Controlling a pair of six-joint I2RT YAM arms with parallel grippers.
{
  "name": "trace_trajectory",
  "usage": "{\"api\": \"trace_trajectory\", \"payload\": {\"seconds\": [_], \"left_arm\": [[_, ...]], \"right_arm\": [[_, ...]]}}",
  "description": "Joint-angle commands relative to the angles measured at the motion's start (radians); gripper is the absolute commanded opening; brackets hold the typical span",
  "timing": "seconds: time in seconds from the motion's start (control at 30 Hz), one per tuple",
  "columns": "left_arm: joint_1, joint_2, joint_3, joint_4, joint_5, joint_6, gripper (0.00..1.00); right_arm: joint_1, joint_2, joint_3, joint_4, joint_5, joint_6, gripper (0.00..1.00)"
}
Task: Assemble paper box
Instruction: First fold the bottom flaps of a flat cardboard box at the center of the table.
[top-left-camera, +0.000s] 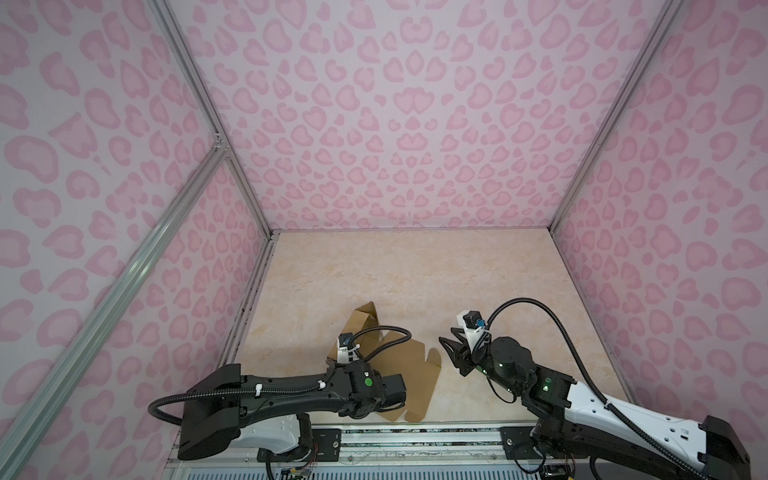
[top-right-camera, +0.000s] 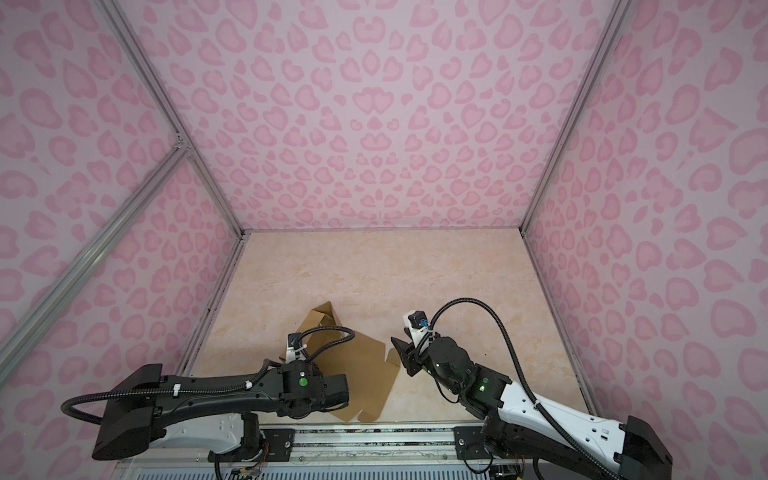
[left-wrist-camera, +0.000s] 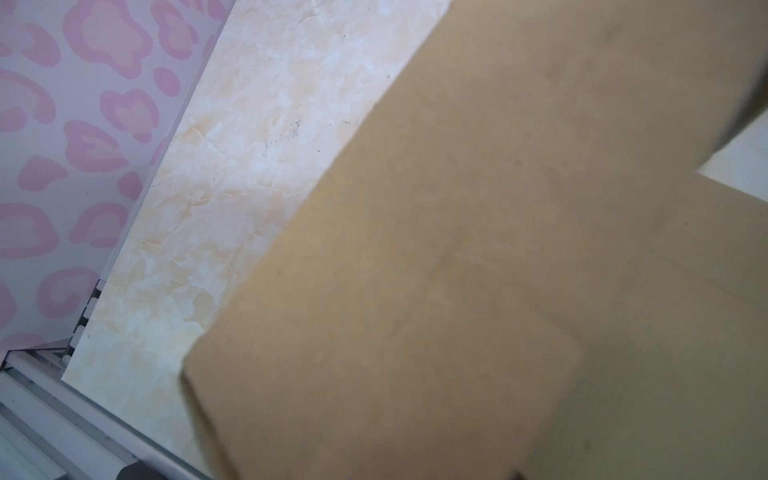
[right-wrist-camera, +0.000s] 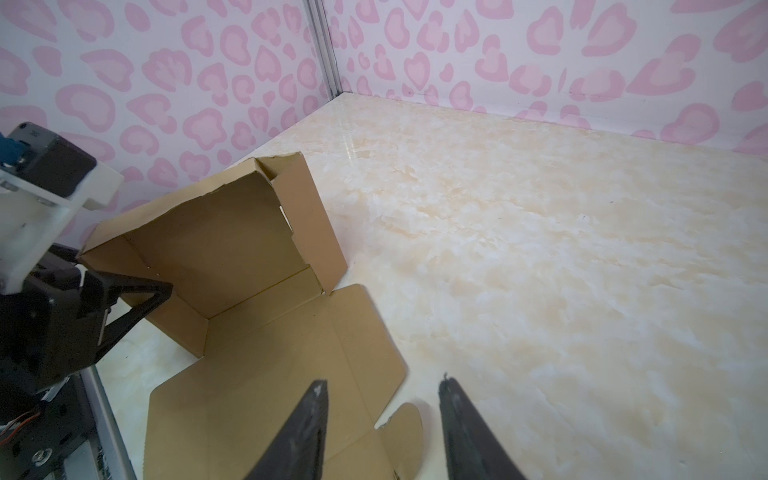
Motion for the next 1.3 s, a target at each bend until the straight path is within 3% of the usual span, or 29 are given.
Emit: {"api": "trace_trajectory", "payload": {"seconds": [0.0,0.17,0.33,0.43,0.6,0.73,1.07,1.17,1.27], "left_arm": [[0.024,-0.011,-0.008,0.016,-0.048,0.071,0.44],[0.067,-0.011,-0.029,0.035,-0.074,0.125,0.37],[0.110,-0.036,-0.060,0.054,-0.097,0.163,0.37],[0.134,-0.060,-0.065,0.084,-0.108,0.200,0.23],[0.179,-0.054,-0.048,0.123,-0.139,0.272,0.20],[0.211,-0.054,-0.051,0.184,-0.138,0.341,0.20],[0.229,-0.033,-0.071,0.296,-0.143,0.408,0.18],[0.233,-0.024,-0.074,0.330,-0.160,0.426,0.18],[0.236,-0.019,-0.077,0.356,-0.161,0.449,0.15]], "right_arm": [[0.011,-0.006,0.009,-0.018,0.027,0.005,0.46],[0.020,-0.012,0.018,-0.041,0.043,0.010,0.46],[0.030,-0.011,0.024,-0.049,0.057,0.024,0.46],[0.039,0.006,0.034,-0.051,0.070,0.036,0.46],[0.071,0.086,0.064,-0.059,0.147,0.061,0.48],[0.091,0.152,0.073,-0.026,0.141,0.074,0.50],[0.097,0.279,-0.030,0.285,0.102,-0.029,0.60],[0.055,0.364,-0.046,0.415,0.044,-0.103,0.60],[-0.035,0.450,-0.038,0.510,-0.067,-0.085,0.60]]}}
